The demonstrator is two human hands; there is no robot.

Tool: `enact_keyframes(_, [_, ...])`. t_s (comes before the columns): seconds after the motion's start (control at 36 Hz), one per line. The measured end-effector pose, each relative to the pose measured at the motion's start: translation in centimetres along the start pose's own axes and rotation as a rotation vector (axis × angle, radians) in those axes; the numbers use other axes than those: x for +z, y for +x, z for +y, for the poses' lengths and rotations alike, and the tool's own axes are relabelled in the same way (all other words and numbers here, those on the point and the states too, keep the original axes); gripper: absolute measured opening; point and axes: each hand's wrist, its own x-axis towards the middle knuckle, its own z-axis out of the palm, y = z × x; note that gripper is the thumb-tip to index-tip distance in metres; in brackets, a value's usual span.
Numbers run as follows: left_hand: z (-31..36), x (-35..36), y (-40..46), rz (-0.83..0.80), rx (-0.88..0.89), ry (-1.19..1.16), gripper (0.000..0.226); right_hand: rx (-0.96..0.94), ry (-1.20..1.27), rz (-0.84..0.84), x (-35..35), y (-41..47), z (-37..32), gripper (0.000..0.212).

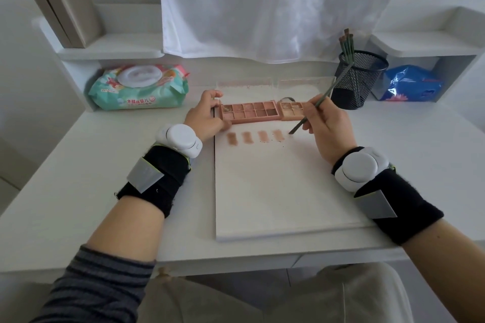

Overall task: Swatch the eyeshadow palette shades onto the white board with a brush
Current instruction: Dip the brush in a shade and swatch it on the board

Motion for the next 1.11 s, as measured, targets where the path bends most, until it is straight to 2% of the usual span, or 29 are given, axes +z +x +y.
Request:
enact_keyframes(0.17, [-0.05, 0.07, 0.02, 0.007, -0.007, -0.008, 0.077, -0.017, -0.021, -0.035, 0.16, 0.09, 0.0, 0.014])
enact_keyframes(0.31, [0.04, 0.04, 0.0, 0.014, -0.004, -0.014, 0.078, 0.005, -0.051, -0.055, 0.01, 0.17, 0.03, 0.017])
enact_keyframes(0.56, [0.26, -0.05, -0.16, 0.019, 0.012, -0.018, 0.079, 0.002, 0.01, 0.004, 0.09, 0.06, 0.04, 0.018])
enact_keyframes(0.69, [0.2, -0.09, -0.15, 0.011, 0.006, -0.03, 0.079, 0.001, -0.033, -0.047, 0.17, 0.12, 0.1, 0.015])
enact_keyframes(0.83, [0.11, -0.14, -0.11, 0.021, 0.014, -0.024, 0.071, 0.005, -0.019, -0.038, 0.06, 0.08, 0.14, 0.026])
enact_keyframes(0.89, [0.19, -0.13, -0.16, 0.014, 0.019, -0.023, 0.076, -0.005, -0.014, -0.027, 0.03, -0.02, 0.02, 0.03])
enact_keyframes(1.11, [0.18, -0.05, -0.1, 0.006, 0.002, -0.034, 0.081, 0.007, 0.033, -0.016, 0.18, 0.09, -0.06, 0.017])
